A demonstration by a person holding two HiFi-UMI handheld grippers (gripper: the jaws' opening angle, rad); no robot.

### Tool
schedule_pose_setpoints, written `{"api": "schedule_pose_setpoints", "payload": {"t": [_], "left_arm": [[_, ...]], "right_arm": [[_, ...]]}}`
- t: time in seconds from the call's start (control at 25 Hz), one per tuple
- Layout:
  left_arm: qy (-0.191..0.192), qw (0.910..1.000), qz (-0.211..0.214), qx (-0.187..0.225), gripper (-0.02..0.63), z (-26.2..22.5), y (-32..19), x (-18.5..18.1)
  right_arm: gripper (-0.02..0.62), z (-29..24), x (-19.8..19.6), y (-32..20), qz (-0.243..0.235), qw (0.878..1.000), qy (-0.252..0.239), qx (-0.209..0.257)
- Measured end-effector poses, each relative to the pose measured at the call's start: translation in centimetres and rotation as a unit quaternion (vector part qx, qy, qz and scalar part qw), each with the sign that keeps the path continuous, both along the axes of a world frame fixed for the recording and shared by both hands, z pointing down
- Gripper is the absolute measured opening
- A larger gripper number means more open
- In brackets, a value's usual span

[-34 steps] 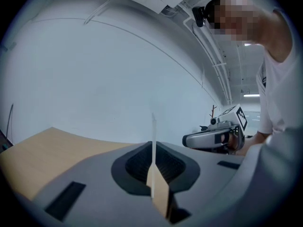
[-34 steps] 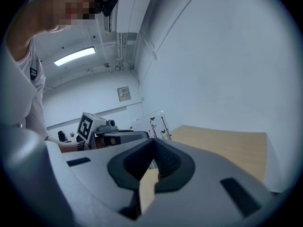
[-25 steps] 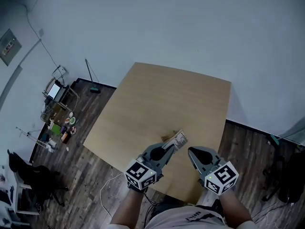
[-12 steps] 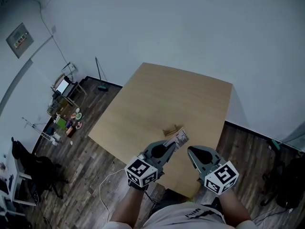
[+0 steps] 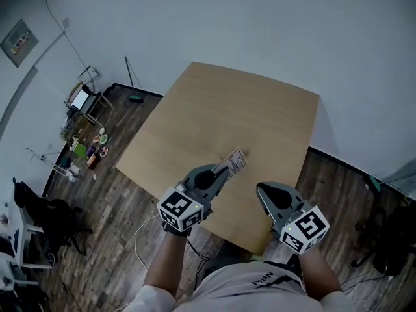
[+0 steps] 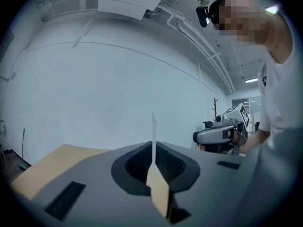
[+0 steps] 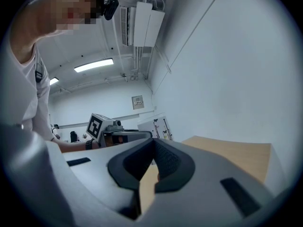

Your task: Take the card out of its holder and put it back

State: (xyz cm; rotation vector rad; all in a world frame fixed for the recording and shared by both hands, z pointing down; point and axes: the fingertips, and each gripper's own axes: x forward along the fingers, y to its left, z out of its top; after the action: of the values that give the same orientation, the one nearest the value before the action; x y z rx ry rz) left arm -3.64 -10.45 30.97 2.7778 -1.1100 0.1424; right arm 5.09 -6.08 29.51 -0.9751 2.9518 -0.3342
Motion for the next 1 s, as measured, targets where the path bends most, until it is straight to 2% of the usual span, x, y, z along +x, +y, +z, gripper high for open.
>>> {"api": "schedule_pose_setpoints", "payload": {"t": [0.16,0.44,0.8,1.0], "left_arm": [[-0.011,0.9998,0.013,-0.001,0.025,1.0,-2.8,-1.8],[-0.014,0.9979,0.060,-0.019,0.025,5.1,-8.1,-3.6],[-0.011,0.9918,0.111,-0.062,0.025,13.3,-13.7,-4.1],[-0.019,0.9877,0.137,-0.073,0.026,18.4,-15.7,-4.0]], "right_arm": [[0.012,0.9,-1.1,-1.6,0.002,1.000,0.002,-0.009],[0.012,4.1,-2.6,-5.6,0.014,0.999,0.002,-0.034],[0.012,9.3,-4.5,-9.6,0.040,0.997,0.003,-0.071],[0.012,12.6,-4.9,-10.9,0.064,0.993,0.010,-0.100]]}}
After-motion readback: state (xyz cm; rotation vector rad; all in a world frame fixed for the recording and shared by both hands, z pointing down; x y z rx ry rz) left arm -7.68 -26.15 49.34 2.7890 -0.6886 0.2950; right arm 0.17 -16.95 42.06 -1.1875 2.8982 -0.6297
